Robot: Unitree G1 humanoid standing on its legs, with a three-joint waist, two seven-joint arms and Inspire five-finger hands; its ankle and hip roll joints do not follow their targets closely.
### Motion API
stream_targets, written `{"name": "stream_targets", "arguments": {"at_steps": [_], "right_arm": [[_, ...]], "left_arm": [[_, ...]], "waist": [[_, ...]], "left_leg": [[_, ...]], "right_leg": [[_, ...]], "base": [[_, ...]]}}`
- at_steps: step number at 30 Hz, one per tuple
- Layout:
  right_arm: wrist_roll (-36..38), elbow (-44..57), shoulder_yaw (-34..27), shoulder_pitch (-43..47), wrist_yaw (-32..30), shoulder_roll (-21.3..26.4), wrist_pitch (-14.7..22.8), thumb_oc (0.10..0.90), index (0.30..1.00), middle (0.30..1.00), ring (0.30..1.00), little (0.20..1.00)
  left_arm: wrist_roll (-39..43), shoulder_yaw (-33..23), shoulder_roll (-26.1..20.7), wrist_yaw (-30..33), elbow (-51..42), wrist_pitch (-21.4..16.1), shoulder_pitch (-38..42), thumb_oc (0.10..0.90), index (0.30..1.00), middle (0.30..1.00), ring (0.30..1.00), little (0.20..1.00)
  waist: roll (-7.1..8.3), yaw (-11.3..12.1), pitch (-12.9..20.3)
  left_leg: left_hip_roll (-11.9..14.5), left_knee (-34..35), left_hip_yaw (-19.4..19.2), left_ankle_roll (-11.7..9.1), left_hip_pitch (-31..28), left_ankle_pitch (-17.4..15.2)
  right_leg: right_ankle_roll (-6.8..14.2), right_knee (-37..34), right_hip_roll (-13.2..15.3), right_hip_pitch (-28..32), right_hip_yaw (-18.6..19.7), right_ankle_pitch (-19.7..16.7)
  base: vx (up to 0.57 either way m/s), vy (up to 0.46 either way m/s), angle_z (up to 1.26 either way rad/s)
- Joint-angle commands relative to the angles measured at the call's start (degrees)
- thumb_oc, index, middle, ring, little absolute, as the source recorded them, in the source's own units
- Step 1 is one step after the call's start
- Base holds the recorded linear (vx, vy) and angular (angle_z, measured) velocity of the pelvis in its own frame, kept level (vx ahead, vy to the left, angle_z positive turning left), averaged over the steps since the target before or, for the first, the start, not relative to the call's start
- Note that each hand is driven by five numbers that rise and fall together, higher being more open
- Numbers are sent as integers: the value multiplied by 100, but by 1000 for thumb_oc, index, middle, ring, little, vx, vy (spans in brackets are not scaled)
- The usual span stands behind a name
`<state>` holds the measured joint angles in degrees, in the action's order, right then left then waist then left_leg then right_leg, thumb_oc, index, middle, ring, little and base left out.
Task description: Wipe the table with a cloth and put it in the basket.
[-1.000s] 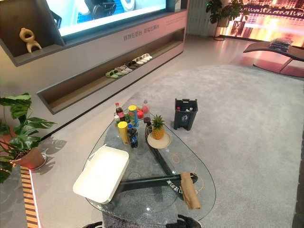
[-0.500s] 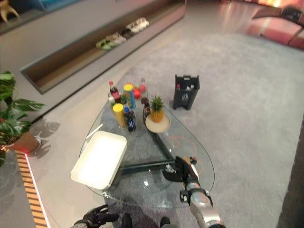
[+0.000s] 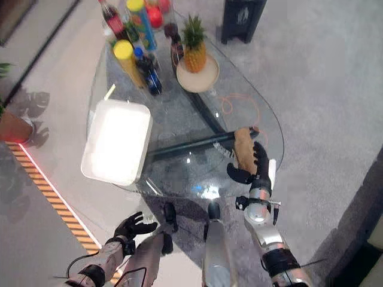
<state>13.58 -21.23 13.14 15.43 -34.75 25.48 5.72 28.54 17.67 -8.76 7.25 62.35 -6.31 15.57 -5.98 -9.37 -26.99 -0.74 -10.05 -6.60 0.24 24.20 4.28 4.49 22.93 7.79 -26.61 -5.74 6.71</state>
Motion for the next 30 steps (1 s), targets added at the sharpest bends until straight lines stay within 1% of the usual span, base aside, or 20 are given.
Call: {"name": "stream_targets", "arguments": {"at_steps": [1,2,5,10,12,15,17,22,24,30], "right_arm": [[-607,632,88,488,-959,136,540,800,900,900,900,900],[-652,665,88,515,-1023,144,514,800,900,900,900,900],[-904,886,117,722,-1486,225,356,800,900,900,900,900],[-922,980,215,977,-1756,294,49,800,900,900,900,900],[-1017,876,300,1145,-1878,349,3,800,900,900,900,900],[-1032,792,355,1322,-2047,411,-150,800,900,900,900,900],[-838,576,382,1602,-2182,518,-242,800,900,900,900,900],[-671,380,391,1901,-2247,628,-383,800,900,900,900,900],[-545,307,413,2048,-2245,707,-524,800,900,900,900,900],[-324,-3,413,2283,-2452,777,-620,800,900,900,900,900]], "left_arm": [[251,158,59,169,-6,-592,-86,800,900,900,900,900],[261,172,61,173,-13,-599,-81,800,900,900,900,900],[329,235,81,162,-46,-658,-59,800,900,900,900,900],[382,222,95,55,33,-821,19,800,900,900,900,900],[456,244,90,19,27,-912,90,800,900,900,900,900],[526,278,81,16,-6,-972,137,800,900,900,900,900],[566,291,47,25,-32,-986,204,800,900,900,900,900],[550,323,-6,-6,-81,-1001,236,800,900,900,900,900],[573,364,-43,-47,-117,-1023,239,800,900,900,900,900],[594,385,-53,-57,-295,-1042,265,800,900,900,900,900]], "waist": [[28,-52,164],[17,-53,141],[-54,-64,-27],[-105,-80,-210],[-138,-69,-280],[-176,-42,-280],[-238,12,-280],[-309,84,-280],[-352,117,-280],[-443,172,-280]], "left_leg": [[-124,-570,404,-107,308,-575],[-129,-579,404,-111,333,-570],[-171,-568,398,-122,447,-508],[-207,-582,384,-133,610,-445],[-215,-625,391,-136,759,-414],[-219,-674,390,-141,930,-400],[-230,-771,400,-140,1190,-394],[-249,-930,451,-136,1491,-404],[-251,-1046,485,-134,1683,-410],[-251,-1090,496,-128,1977,-375]], "right_leg": [[-259,-184,-159,-180,-42,-91],[-260,-182,-159,-202,-36,-96],[-262,-225,-182,-318,17,-156],[-253,-266,-202,-493,82,-246],[-252,-228,-207,-647,125,-280],[-241,-188,-202,-822,161,-307],[-234,-97,-184,-1096,201,-331],[-228,25,-157,-1404,269,-345],[-219,121,-132,-1621,320,-358],[-183,227,-147,-1979,430,-387]], "base": [[-48,49,1],[-51,59,0],[-46,55,1],[-31,38,1],[0,0,0],[-9,-7,4],[-18,-26,9],[-2,-23,6],[16,-19,10],[6,-1,7]]}}
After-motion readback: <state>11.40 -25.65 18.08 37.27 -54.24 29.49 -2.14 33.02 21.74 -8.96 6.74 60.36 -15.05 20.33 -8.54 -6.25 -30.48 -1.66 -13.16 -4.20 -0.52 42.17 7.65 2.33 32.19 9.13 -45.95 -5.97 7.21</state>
